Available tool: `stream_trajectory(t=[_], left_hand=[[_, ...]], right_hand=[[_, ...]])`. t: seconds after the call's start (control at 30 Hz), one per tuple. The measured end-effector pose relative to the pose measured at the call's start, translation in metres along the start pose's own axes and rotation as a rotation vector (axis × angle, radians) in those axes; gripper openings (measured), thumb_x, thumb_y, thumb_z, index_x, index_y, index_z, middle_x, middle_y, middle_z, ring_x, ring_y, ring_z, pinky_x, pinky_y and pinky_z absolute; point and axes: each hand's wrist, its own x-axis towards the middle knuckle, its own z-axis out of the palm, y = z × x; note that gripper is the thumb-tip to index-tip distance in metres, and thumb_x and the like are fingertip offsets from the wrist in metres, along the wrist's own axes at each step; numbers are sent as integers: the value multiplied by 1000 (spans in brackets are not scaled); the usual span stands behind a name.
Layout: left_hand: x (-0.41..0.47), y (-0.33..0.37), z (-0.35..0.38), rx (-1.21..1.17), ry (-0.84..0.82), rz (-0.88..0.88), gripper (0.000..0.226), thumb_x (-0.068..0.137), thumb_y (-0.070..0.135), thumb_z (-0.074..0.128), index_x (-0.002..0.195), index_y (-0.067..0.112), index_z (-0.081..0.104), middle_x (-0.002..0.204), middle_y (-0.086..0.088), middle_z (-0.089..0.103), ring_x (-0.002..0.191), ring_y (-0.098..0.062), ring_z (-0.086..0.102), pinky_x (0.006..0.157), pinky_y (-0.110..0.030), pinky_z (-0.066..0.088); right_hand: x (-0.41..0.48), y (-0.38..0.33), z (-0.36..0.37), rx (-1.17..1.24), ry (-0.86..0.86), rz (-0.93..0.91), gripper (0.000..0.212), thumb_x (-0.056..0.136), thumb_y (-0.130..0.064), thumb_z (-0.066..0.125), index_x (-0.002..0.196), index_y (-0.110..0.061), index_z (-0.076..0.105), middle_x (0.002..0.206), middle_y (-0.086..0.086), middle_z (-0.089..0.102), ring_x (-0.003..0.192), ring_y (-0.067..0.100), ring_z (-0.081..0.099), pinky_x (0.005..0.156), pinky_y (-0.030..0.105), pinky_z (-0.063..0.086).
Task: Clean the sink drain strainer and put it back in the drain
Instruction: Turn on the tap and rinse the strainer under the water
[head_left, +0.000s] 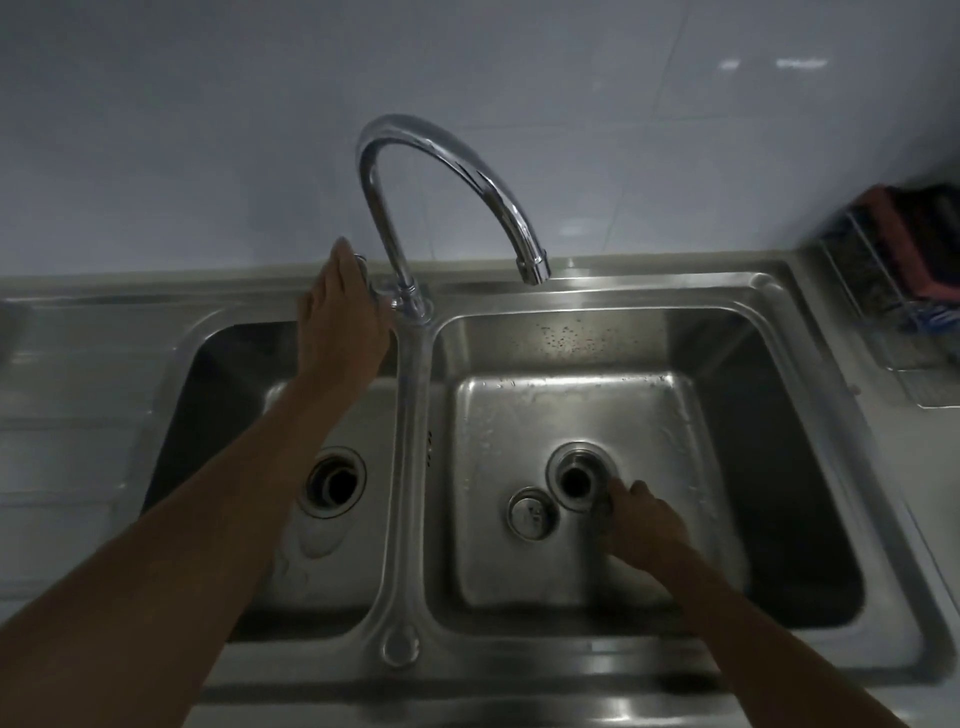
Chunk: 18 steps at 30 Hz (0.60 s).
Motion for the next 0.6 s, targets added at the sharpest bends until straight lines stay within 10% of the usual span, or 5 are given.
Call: stream_trajectory(t=[0.33, 0.6], left_hand=[[60, -21, 18, 111, -17, -15, 67, 106, 13, 46, 159, -6, 9, 153, -29, 40, 135, -45, 47, 108, -60, 40], [-5, -6, 31, 18, 57, -13, 71, 104, 47, 47, 159, 10, 23, 163, -23, 31, 144, -44, 40, 113, -58, 35]], right_hand=[[30, -44, -33, 213, 182, 0, 76, 78, -55, 73, 139, -23, 42, 123, 16, 52, 113, 38, 51, 84, 44, 52], [27, -56, -31, 230, 296, -57, 79, 79, -52, 74, 135, -4, 48, 123, 15, 58, 111, 33, 56, 92, 41, 51]])
